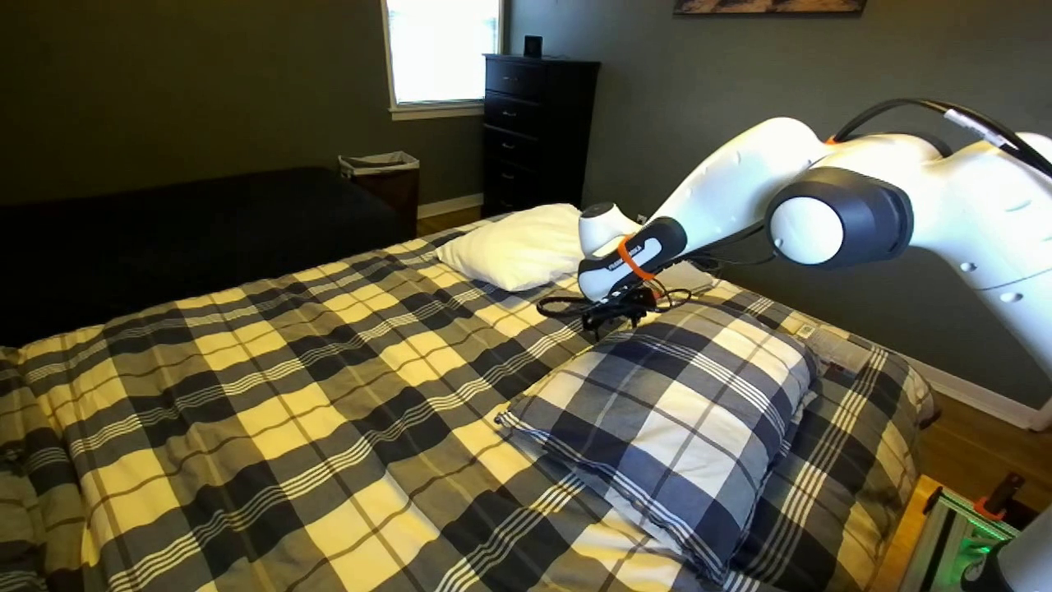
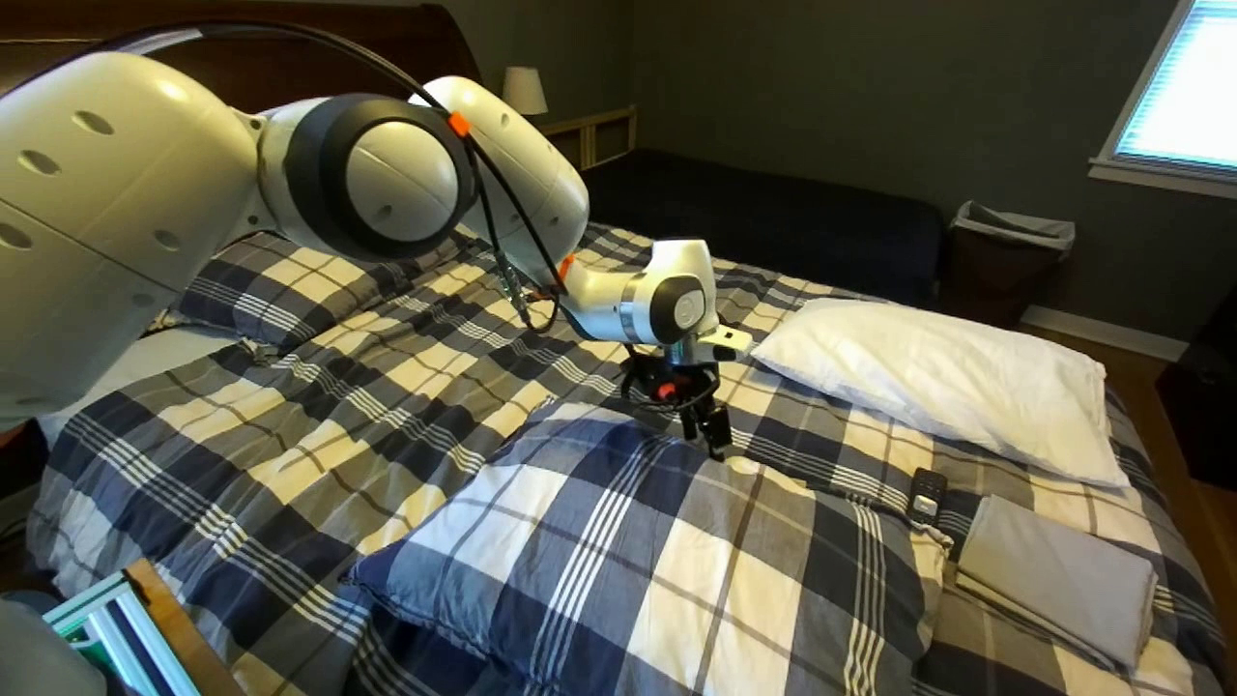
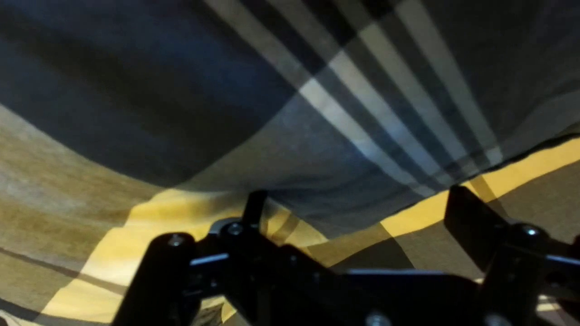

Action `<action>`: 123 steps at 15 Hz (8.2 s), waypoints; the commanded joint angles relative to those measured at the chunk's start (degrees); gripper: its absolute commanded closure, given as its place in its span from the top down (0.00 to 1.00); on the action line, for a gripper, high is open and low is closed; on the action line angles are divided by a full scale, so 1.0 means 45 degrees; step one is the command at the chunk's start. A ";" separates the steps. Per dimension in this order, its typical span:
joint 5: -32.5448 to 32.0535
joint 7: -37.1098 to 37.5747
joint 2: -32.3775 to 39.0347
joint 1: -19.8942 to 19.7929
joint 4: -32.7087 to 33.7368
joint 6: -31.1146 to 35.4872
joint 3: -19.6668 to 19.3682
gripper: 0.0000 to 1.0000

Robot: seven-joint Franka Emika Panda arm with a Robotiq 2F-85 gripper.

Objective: Turn the pillow upside down

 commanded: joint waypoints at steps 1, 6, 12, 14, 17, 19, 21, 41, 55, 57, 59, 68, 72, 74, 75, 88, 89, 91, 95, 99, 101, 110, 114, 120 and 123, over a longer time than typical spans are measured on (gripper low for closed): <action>0.0251 -0.0287 0.1122 -0.0038 0.1331 -0.1334 -0.0008 1.00; 0.0278 -0.0598 0.1739 -0.0214 0.2506 -0.3663 0.0062 0.56; 0.0298 -0.0693 0.1273 -0.0457 0.2761 -0.4147 0.0107 0.12; 0.0417 -0.0817 0.0950 -0.0556 0.2486 -0.4018 0.0181 0.00; 0.0571 -0.0960 0.0548 -0.0630 0.2161 -0.3793 0.0186 0.00; 0.0591 -0.1054 0.0126 -0.0613 0.1704 -0.3393 0.0176 0.00; 0.0637 -0.1140 -0.0430 -0.0621 0.1151 -0.3013 0.0181 0.00; 0.0618 0.0031 -0.7280 0.0014 -0.5088 0.4410 -0.0363 0.00; -0.0678 0.2082 -0.7030 0.1440 -0.5495 0.9674 -0.1637 0.02; -0.0683 0.2091 -0.7017 0.1459 -0.5494 0.9675 -0.1674 0.02; -0.0684 0.2092 -0.7017 0.1462 -0.5495 0.9676 -0.1689 0.02; -0.0934 0.1200 -0.8271 0.1409 -0.7664 0.9580 -0.1262 0.00; -0.0659 0.0057 -0.9352 0.0902 -0.8847 0.9079 -0.0741 0.00; -0.0435 -0.0641 -0.9965 0.0572 -0.9466 0.8622 -0.0371 0.00; -0.0324 -0.0983 -1.0250 0.0437 -0.9751 0.8317 -0.0234 0.00; -0.0744 -0.2281 -1.2185 -0.0812 -1.1164 0.2956 0.0363 0.00; -0.0699 -0.2405 -1.2252 -0.0938 -1.1297 0.2685 0.0437 0.00; -0.0655 -0.2713 -1.2424 -0.1150 -1.1490 0.2101 0.0562 0.00; -0.0829 -0.3057 -1.2750 -0.1489 -1.1821 0.1194 0.0691 0.00; -0.0909 -0.3533 -1.3140 -0.1688 -1.2038 0.0485 0.0818 0.33; -0.0957 -0.3639 -1.3437 -0.1776 -1.2077 0.0336 0.0883 0.48; -0.0245 -0.4495 -1.4880 -0.2023 -1.1770 -0.0524 0.1140 1.00; 0.0369 -0.4854 -1.5274 -0.2041 -1.1430 -0.1447 0.1154 1.00; 0.0869 -0.4863 -1.5692 -0.2176 -1.0587 -0.3308 0.1155 1.00; 0.1010 -0.4988 -1.5870 -0.2211 -1.0223 -0.3960 0.1124 1.00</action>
